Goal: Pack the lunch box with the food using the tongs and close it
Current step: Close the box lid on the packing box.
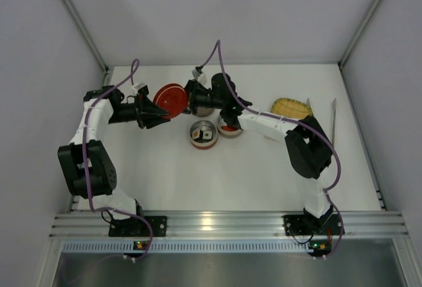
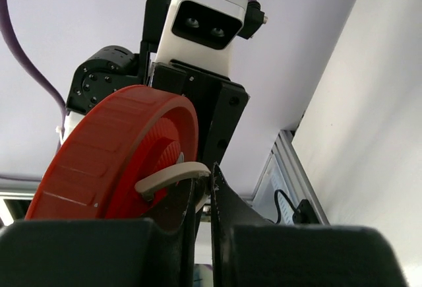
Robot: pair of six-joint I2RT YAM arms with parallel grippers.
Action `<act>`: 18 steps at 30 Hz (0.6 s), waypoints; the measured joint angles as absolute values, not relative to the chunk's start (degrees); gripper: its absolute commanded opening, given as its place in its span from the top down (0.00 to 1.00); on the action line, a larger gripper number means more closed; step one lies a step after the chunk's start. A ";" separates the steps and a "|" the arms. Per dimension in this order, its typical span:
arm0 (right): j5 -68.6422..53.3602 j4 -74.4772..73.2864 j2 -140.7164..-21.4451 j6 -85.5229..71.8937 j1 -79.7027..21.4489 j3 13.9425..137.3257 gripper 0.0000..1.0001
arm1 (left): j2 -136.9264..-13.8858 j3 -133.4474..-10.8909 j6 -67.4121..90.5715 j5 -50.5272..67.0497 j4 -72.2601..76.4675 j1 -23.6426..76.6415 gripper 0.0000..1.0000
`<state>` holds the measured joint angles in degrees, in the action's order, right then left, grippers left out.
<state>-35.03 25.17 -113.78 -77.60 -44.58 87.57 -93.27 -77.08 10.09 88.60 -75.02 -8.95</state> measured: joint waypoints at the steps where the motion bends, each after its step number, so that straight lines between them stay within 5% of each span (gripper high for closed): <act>1: -34.89 24.84 -113.78 -77.56 -44.58 87.57 1.00 | -93.27 -77.01 9.93 88.40 -74.98 -8.95 1.00; 6: -34.92 24.21 -113.78 -76.88 -44.56 87.48 1.00 | -93.27 -76.58 9.19 87.94 -74.89 -8.95 0.93; 7: -34.98 24.23 -113.78 -76.58 -44.47 87.35 1.00 | -93.27 -76.51 8.93 87.81 -74.89 -8.95 0.82; 8: -35.03 24.67 -113.73 -76.09 -44.38 87.05 1.00 | -93.27 -76.49 8.71 87.64 -74.91 -8.95 0.44; 10: -34.96 25.30 -113.16 -74.94 -43.97 85.21 1.00 | -93.27 -76.47 7.66 86.74 -75.22 -8.54 0.07; 18: -36.75 19.64 -104.05 -59.18 -34.92 75.26 1.00 | -93.43 -79.05 -1.37 84.90 -76.71 -9.13 0.02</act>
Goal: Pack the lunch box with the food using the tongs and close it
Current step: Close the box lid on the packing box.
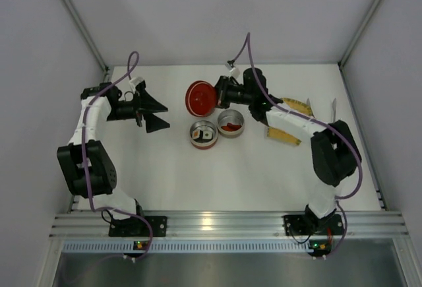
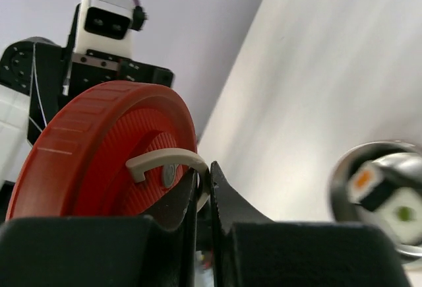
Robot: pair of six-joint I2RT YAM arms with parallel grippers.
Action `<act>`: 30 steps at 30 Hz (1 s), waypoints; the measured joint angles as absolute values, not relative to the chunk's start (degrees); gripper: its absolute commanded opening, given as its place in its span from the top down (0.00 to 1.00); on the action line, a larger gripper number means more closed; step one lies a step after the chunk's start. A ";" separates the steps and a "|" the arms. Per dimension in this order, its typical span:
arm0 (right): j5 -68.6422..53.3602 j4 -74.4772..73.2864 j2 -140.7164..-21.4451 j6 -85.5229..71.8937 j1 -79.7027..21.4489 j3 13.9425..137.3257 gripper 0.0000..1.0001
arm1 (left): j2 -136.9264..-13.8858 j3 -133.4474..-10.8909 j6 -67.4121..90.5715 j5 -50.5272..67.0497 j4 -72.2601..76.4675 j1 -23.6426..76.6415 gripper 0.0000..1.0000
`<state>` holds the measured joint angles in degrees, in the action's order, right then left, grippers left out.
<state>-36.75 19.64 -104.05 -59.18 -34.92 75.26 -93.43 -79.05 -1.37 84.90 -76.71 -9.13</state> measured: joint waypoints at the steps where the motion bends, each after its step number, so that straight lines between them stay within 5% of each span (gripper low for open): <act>1: -36.93 17.30 -102.30 -55.81 -33.43 74.85 1.00 | -93.54 -79.90 -3.11 84.73 -76.88 -10.07 0.02; 9: -30.13 -4.49 -87.24 -15.40 -32.01 75.40 1.00 | -92.77 -89.93 -13.65 80.27 -75.96 -15.42 0.02; 13: -20.45 -11.14 -80.05 5.19 -35.99 75.31 1.00 | -81.25 -84.34 -6.74 69.73 -62.13 -14.90 0.02; 17: -10.46 -11.55 -73.80 20.25 -39.13 73.49 1.00 | -65.91 -78.13 -3.11 62.19 -48.99 -13.43 0.07; 21: -1.76 -9.54 -69.23 32.97 -42.83 69.78 1.00 | -60.36 -77.95 -1.56 59.55 -41.04 -10.22 0.24; 30: 8.01 -0.25 -64.49 55.94 -55.31 57.56 1.00 | -61.14 -75.64 4.40 48.25 -31.97 5.98 0.28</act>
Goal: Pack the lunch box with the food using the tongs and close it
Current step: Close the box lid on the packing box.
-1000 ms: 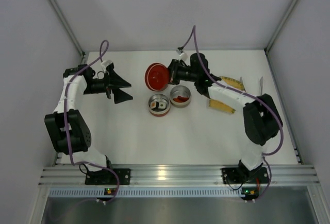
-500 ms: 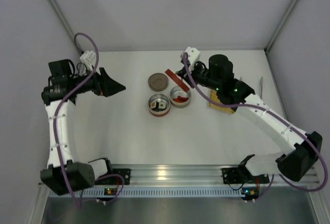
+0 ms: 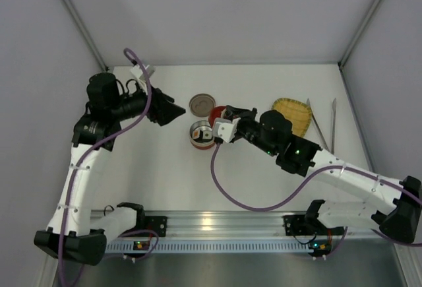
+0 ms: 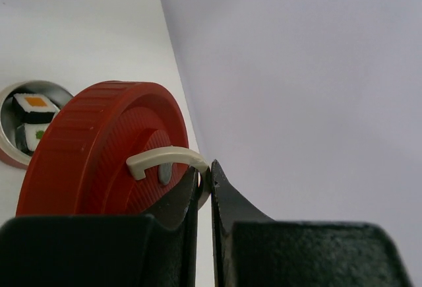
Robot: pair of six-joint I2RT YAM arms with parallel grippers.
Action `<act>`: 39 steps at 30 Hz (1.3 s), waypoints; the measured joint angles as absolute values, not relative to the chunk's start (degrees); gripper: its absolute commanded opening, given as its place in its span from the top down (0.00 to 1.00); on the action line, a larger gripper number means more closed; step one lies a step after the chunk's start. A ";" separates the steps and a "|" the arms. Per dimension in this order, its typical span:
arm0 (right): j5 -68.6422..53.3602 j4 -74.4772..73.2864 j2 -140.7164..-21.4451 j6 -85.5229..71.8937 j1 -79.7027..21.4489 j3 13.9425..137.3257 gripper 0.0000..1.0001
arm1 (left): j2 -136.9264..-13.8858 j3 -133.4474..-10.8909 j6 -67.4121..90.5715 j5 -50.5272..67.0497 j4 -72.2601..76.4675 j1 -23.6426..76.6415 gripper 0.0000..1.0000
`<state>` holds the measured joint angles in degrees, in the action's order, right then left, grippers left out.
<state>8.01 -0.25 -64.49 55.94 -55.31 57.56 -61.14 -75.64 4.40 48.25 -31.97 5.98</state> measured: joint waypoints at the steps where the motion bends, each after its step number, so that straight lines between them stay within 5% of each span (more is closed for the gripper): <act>1: 8.32 0.95 -64.16 57.67 -56.14 56.60 1.00 | -61.34 -75.66 4.36 47.57 -31.68 8.51 0.30; 5: 8.93 5.39 -61.98 64.62 -59.35 52.66 1.00 | -63.51 -77.65 4.03 44.93 -32.16 14.94 0.39; 16: 9.15 17.02 -59.61 80.71 -66.41 42.89 1.00 | -66.15 -78.78 -0.89 36.71 -35.62 27.81 0.38; 39: 7.42 26.22 -60.23 95.04 -69.58 34.96 1.00 | -66.19 -79.20 -11.53 30.35 -47.70 37.21 0.37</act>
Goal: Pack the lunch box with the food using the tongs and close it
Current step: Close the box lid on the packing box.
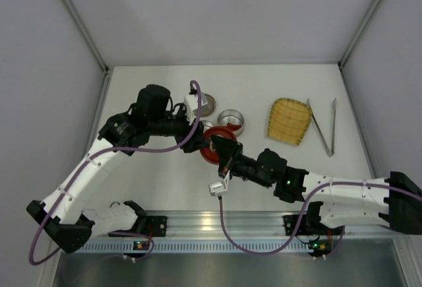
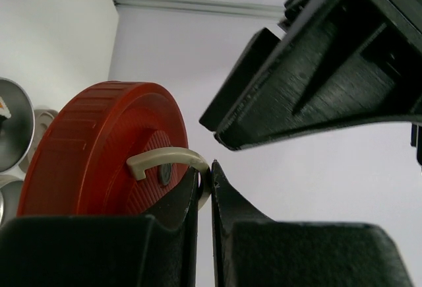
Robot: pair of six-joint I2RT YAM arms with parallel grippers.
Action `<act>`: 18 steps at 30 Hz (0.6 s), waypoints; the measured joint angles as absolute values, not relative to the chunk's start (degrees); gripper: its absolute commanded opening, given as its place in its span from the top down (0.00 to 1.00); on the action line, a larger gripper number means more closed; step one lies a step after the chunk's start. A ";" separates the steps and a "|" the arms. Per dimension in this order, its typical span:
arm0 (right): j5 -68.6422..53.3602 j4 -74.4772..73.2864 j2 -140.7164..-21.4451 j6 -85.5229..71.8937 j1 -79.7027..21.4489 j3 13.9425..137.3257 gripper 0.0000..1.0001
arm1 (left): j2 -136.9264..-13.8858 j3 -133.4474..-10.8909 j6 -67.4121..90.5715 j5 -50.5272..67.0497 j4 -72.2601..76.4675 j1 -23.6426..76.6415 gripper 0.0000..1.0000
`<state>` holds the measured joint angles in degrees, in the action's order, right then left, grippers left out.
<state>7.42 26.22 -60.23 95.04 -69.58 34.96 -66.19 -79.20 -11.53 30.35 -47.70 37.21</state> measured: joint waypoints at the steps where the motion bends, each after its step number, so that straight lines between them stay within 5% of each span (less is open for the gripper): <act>1: 7.57 26.22 -60.73 95.44 -70.00 34.96 1.00 | -66.22 -79.20 -11.29 30.37 -47.72 37.36 0.37; 18: 10.92 26.15 -64.69 96.27 -71.59 36.56 1.00 | -68.73 -79.83 -6.68 33.63 -48.12 37.69 0.44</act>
<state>10.92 26.15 -64.69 96.27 -71.59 36.56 -68.73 -79.83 -6.68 33.63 -48.12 37.69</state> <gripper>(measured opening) 0.040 0.570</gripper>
